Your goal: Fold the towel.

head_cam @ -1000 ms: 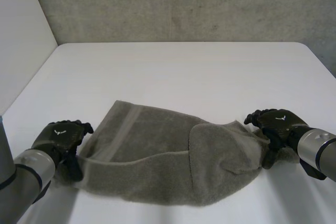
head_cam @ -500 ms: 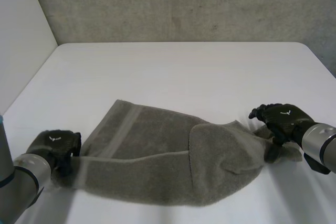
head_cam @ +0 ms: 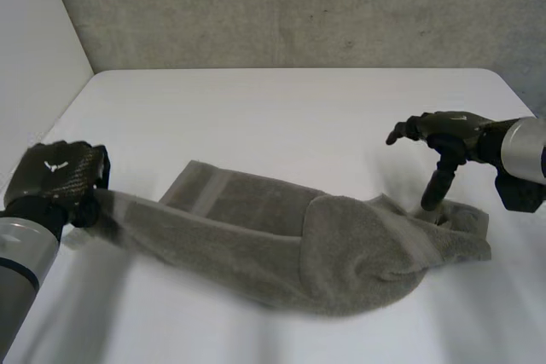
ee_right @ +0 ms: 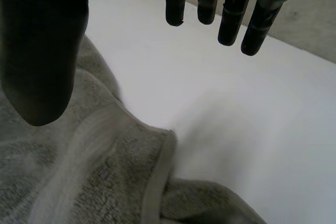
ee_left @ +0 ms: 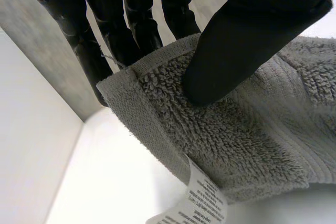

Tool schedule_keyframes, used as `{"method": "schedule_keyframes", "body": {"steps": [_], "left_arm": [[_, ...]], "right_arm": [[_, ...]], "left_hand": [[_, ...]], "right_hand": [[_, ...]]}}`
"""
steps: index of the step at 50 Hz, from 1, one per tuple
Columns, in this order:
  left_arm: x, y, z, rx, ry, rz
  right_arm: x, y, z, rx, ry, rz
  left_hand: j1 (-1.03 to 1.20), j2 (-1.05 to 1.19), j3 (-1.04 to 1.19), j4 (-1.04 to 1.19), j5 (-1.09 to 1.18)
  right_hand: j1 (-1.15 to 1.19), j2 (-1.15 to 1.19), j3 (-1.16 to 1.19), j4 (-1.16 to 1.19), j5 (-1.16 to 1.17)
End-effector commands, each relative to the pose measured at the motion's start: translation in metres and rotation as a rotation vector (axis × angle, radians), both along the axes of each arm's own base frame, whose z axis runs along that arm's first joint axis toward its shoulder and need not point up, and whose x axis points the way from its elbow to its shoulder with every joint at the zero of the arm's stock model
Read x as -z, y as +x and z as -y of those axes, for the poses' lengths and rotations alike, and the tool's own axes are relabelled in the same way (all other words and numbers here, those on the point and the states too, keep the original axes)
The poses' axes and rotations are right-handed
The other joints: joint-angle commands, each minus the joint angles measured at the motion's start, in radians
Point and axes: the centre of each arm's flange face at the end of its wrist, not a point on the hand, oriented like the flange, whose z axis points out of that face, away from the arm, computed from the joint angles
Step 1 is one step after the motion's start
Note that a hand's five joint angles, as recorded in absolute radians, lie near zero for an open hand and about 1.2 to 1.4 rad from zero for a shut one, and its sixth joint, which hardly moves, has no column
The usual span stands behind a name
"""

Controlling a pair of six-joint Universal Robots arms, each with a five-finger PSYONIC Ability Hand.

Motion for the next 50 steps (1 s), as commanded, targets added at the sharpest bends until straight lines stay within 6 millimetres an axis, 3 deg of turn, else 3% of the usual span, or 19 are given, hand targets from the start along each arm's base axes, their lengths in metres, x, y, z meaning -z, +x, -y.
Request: {"method": "schedule_keyframes", "body": {"steps": [1,9,16,25,28,30,31,32,33,35,36,38,39,40,41,42,43,45,50], "left_arm": [[-0.017,0.002,-0.006,-0.003,-0.156,-0.038],[-0.024,0.003,-0.011,0.000,-0.267,-0.062],[-0.025,0.004,-0.011,-0.006,-0.273,-0.068],[-0.036,0.004,-0.013,-0.004,-0.318,-0.091],[-0.044,0.004,-0.013,-0.002,-0.343,-0.122],[-0.047,0.003,-0.012,0.000,-0.350,-0.132],[-0.051,0.003,-0.009,0.002,-0.361,-0.141],[-0.057,0.001,-0.005,0.004,-0.377,-0.146],[-0.057,0.001,-0.005,0.004,-0.377,-0.147],[-0.066,0.000,-0.002,0.009,-0.403,-0.155],[-0.080,-0.003,0.004,0.013,-0.440,-0.166],[-0.093,-0.005,0.013,0.013,-0.474,-0.176],[-0.107,-0.009,0.025,0.021,-0.509,-0.194],[-0.125,-0.016,0.037,0.037,-0.553,-0.224],[-0.125,-0.016,0.037,0.037,-0.554,-0.224],[-0.145,-0.024,0.048,0.056,-0.605,-0.261],[-0.145,-0.024,0.048,0.057,-0.606,-0.261],[-0.178,-0.033,0.076,0.057,-0.702,-0.329],[-0.203,-0.044,0.110,0.036,-0.784,-0.402]], "right_arm": [[0.001,0.010,0.008,-0.025,0.054,0.004],[0.018,0.037,0.009,-0.091,0.095,-0.008],[0.053,0.065,0.004,-0.133,0.171,-0.034],[0.086,0.080,0.001,-0.136,0.209,-0.094],[0.092,0.084,0.004,-0.117,0.182,-0.118],[0.082,0.089,0.015,-0.093,0.080,-0.109],[0.081,0.089,0.015,-0.093,0.080,-0.109],[0.070,0.090,0.024,-0.075,0.004,-0.093],[0.070,0.090,0.025,-0.075,0.003,-0.093],[0.022,0.096,0.046,-0.022,-0.237,-0.022],[0.021,0.096,0.047,-0.021,-0.238,-0.022],[-0.048,0.099,0.066,0.045,-0.563,0.109],[-0.048,0.099,0.066,0.045,-0.565,0.110],[-0.078,0.099,0.072,0.075,-0.715,0.183],[-0.079,0.099,0.072,0.076,-0.717,0.184],[-0.101,0.097,0.073,0.088,-0.836,0.239],[-0.120,0.092,0.071,0.098,-0.934,0.279],[-0.134,0.090,0.064,0.099,-1.016,0.310],[-0.136,0.083,0.046,0.103,-1.060,0.299]], "left_hand": [[0.207,0.179,0.180,0.179,0.205],[0.207,0.179,0.180,0.179,0.205],[0.207,0.179,0.180,0.179,0.205],[0.207,0.179,0.180,0.179,0.205],[0.207,0.179,0.180,0.179,0.205],[0.207,0.179,0.180,0.179,0.205],[0.207,0.179,0.180,0.179,0.205],[0.207,0.179,0.180,0.179,0.205],[0.207,0.179,0.180,0.179,0.205],[0.207,0.179,0.180,0.179,0.205],[0.207,0.179,0.180,0.179,0.205],[0.207,0.179,0.180,0.179,0.205],[0.207,0.179,0.180,0.179,0.205],[0.207,0.179,0.180,0.179,0.205],[0.207,0.179,0.180,0.179,0.205],[0.207,0.179,0.180,0.179,0.205],[0.207,0.179,0.180,0.179,0.205],[0.207,0.179,0.180,0.179,0.205],[0.207,0.179,0.180,0.179,0.205]], "right_hand": [[-0.056,-0.069,-0.070,-0.082,-0.058],[-0.056,-0.069,-0.070,-0.082,-0.058],[-0.056,-0.069,-0.070,-0.082,-0.058],[-0.056,-0.069,-0.070,-0.082,-0.058],[0.230,0.218,0.217,0.204,0.228],[0.864,0.851,0.850,0.838,0.862],[0.867,0.855,0.854,0.841,0.865],[1.163,1.150,1.149,1.137,1.161],[1.166,1.153,1.152,1.140,1.163],[1.166,1.153,1.152,1.140,1.163],[1.166,1.153,1.152,1.140,1.163],[1.166,1.153,1.152,1.140,1.163],[1.166,1.153,1.152,1.140,1.163],[1.166,1.153,1.152,1.140,1.163],[1.166,1.153,1.152,1.140,1.163],[1.166,1.153,1.152,1.140,1.163],[1.166,1.153,1.152,1.140,1.163],[1.166,1.153,1.152,1.140,1.163],[1.166,1.153,1.152,1.140,1.163]]}}
